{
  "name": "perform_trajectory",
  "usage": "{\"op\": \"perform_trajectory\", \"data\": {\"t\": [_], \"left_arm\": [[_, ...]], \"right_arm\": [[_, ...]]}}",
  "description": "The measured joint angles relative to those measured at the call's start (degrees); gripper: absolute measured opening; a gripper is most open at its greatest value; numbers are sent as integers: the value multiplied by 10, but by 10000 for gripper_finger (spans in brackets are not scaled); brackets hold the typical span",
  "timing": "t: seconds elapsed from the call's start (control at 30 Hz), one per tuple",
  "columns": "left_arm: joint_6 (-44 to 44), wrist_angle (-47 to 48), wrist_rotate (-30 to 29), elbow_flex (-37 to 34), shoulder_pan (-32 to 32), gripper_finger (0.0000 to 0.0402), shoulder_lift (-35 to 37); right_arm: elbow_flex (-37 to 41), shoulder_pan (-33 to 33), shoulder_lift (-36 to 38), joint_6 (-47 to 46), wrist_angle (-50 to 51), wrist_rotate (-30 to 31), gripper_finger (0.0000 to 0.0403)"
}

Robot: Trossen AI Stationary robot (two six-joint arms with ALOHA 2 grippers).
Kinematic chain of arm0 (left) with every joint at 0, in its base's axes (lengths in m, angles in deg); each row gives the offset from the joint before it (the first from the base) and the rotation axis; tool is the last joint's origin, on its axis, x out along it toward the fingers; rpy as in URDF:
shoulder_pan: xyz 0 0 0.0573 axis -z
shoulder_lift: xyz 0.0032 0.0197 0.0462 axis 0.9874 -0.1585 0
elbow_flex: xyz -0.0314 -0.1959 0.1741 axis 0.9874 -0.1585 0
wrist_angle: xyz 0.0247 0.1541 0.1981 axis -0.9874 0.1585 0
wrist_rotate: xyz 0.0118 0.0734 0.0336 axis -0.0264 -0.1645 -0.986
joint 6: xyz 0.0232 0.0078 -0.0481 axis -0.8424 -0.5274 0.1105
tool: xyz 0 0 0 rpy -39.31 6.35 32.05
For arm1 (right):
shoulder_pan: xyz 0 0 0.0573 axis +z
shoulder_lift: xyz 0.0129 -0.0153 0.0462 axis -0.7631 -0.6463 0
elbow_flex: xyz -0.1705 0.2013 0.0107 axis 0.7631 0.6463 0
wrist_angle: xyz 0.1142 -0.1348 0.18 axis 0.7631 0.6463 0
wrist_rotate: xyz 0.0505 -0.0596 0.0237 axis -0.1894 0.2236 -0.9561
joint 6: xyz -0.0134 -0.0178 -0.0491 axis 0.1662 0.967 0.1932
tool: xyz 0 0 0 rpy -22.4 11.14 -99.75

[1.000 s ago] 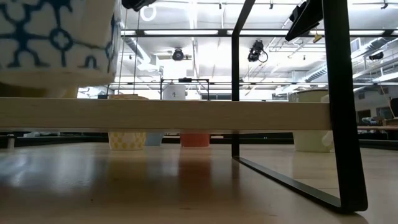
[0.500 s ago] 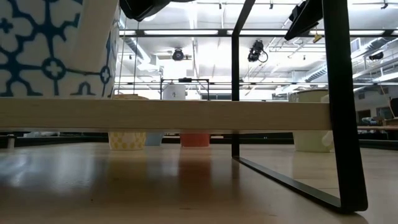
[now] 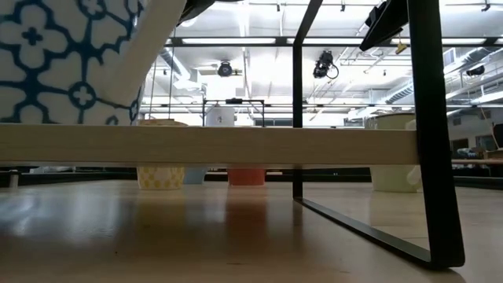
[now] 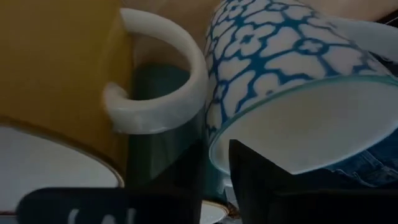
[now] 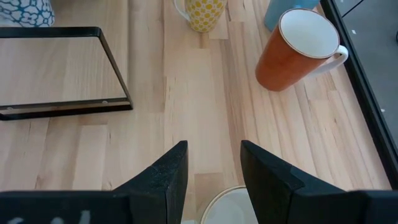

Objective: Place coffee mugs
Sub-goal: Put the blue patterned mug on the shelf, then put the yellow patterned mug on the shelf

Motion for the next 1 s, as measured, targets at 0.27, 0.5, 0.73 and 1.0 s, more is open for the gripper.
{"op": "perform_trajectory", "data": {"t": [0.27,0.5,0.73,1.0], "left_arm": [[5,0,4,0,-8,112,1],[19,-9,-4,0,-11,111,28],[13,-23,2,0,-13,112,66],[-9,-39,-30,0,-44,112,125]], "right_arm": [[0,0,0,0,0,0,153],[0,0,0,0,0,0,153],[0,0,0,0,0,0,153],[0,0,0,0,0,0,153]]}}
